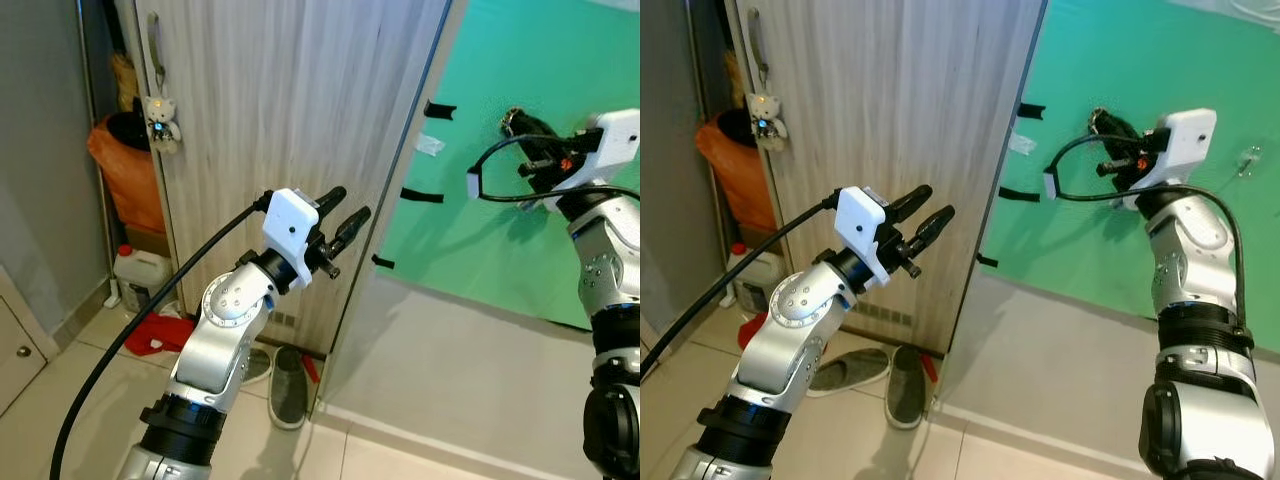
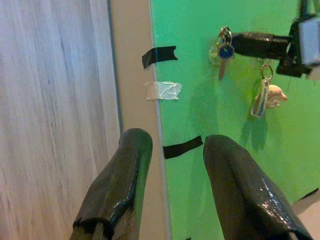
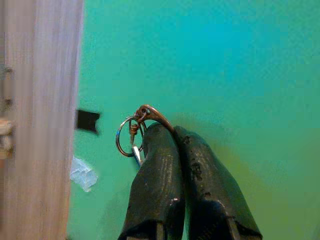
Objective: Hang keys on a hook
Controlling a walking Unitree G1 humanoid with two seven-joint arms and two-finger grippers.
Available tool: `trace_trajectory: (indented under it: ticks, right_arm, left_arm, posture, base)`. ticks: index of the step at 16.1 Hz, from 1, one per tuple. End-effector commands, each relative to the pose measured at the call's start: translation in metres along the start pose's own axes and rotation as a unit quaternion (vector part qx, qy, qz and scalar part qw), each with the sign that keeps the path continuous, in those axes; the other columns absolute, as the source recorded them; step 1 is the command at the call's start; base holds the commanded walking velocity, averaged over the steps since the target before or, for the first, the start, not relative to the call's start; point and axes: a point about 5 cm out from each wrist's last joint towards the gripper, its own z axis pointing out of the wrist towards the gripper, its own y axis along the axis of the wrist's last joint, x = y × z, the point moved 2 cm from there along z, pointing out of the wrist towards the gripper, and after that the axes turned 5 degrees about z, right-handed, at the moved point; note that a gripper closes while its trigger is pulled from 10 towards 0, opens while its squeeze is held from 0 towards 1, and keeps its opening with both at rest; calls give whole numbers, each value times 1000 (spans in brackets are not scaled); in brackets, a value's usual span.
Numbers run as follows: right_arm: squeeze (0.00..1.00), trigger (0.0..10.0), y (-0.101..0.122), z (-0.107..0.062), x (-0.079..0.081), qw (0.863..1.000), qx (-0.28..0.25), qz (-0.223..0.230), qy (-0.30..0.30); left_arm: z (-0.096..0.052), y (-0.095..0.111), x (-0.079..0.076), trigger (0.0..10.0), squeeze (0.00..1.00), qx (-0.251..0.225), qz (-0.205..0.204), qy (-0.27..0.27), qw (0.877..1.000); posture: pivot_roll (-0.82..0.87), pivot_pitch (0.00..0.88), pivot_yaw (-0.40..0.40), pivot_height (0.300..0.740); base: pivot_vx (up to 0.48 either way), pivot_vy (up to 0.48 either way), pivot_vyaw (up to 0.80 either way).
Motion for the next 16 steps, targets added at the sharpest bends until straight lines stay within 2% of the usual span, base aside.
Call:
trace_trajectory:
  ticks: [1,2,3,5,7,11,12,13,16]
  right_arm:
    - [0,0,-14,-9,3,999,42,15,31]
    - [0,0,-28,-17,13,993,86,15,76]
    - [0,0,-45,-29,26,981,139,15,136]
    - [0,0,-61,-43,30,969,186,11,162]
    - [0,0,-50,-36,22,983,146,24,112]
    - [0,0,-40,-26,12,993,81,80,7]
    - [0,0,-38,-24,14,993,72,89,9]
    - [0,0,-33,-20,24,991,62,116,37]
    - [0,0,-25,-17,34,987,63,128,75]
  left_arm:
    - [1,-1,-5,10000,0,3,-1,-5,1000]
    - [1,-1,-5,10000,0,4,-1,-5,1000]
    - [1,-1,-5,10000,0,4,-1,-6,1000]
    - [1,-1,-5,10000,0,4,-2,-6,1000]
    - [2,-2,-5,10000,0,6,-3,-7,1000]
    - [0,-3,-5,10000,0,9,-4,-8,1000]
    - [0,-3,-6,10000,0,9,-3,-8,1000]
    - [0,-3,-5,10000,0,9,-3,-8,1000]
    - [0,-2,-5,10000,0,9,-1,-10,1000]
  posture:
    - [-34,0,-128,740]
    - [-36,0,-128,740]
    - [-39,0,-126,740]
    - [-42,0,-123,740]
    - [-45,0,-118,740]
    - [-45,0,-112,740]
    - [-45,0,-112,740]
    - [-44,0,-111,740]
    - [-43,0,-112,740]
  base:
    - [0,0,0]
    - [0,0,0]
    - [0,0,0]
    - [0,0,0]
    - [0,0,0]
    - [0,0,0]
    - [0,0,0]
    - [0,0,0]
    - [0,0,0]
